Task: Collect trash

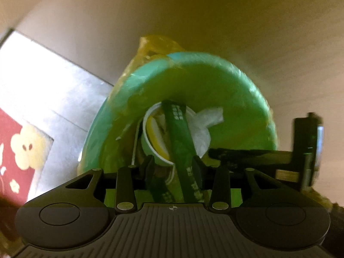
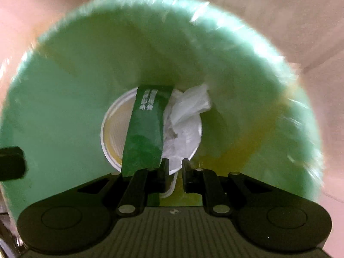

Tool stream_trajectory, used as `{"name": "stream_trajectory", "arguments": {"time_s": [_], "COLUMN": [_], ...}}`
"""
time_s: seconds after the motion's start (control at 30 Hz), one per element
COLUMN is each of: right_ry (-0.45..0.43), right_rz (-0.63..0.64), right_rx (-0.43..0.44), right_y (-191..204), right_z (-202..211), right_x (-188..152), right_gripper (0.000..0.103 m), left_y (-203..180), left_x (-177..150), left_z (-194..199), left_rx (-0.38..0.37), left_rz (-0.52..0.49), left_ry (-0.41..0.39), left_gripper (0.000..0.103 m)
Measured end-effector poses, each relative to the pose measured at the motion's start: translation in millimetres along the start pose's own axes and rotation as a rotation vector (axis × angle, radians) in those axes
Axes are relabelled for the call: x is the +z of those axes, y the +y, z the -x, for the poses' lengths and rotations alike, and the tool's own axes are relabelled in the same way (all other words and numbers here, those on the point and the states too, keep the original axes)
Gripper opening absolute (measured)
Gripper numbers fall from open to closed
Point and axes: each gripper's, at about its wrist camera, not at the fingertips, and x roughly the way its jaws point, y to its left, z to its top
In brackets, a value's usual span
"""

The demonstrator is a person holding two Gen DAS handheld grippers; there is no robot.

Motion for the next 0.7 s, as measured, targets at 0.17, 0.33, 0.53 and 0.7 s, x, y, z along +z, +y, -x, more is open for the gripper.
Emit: {"name": "stream_trajectory", "arguments": {"time_s": [0.17, 0.33, 0.53, 0.7], "right_ry": [-0.012, -0.069, -0.379, -0.641], "right_rz": [-0.107, -0.137, -0.184, -0.244], "right_rx": [0.037, 0.033, -0.148, -0.430], "right_y": [12, 13, -20, -55], "right_z": [11, 53, 161, 251], "right_x": [-22, -45, -99, -156], "right_gripper": [0.013, 0.013, 0.013, 0.015], "left_y": [1, 9, -7, -42], "left_x": [3, 3, -2, -25], "left_z": [7, 45, 121, 189], "left_rx": [0.015, -0.020, -0.023, 0.026], "left_rz": [-0.087, -0.041, -0.040, -0.145], "left_ry": [0.012, -0.122, -0.317, -0.465], "left_gripper": [0.042, 0.041, 0.041, 0.041]}}
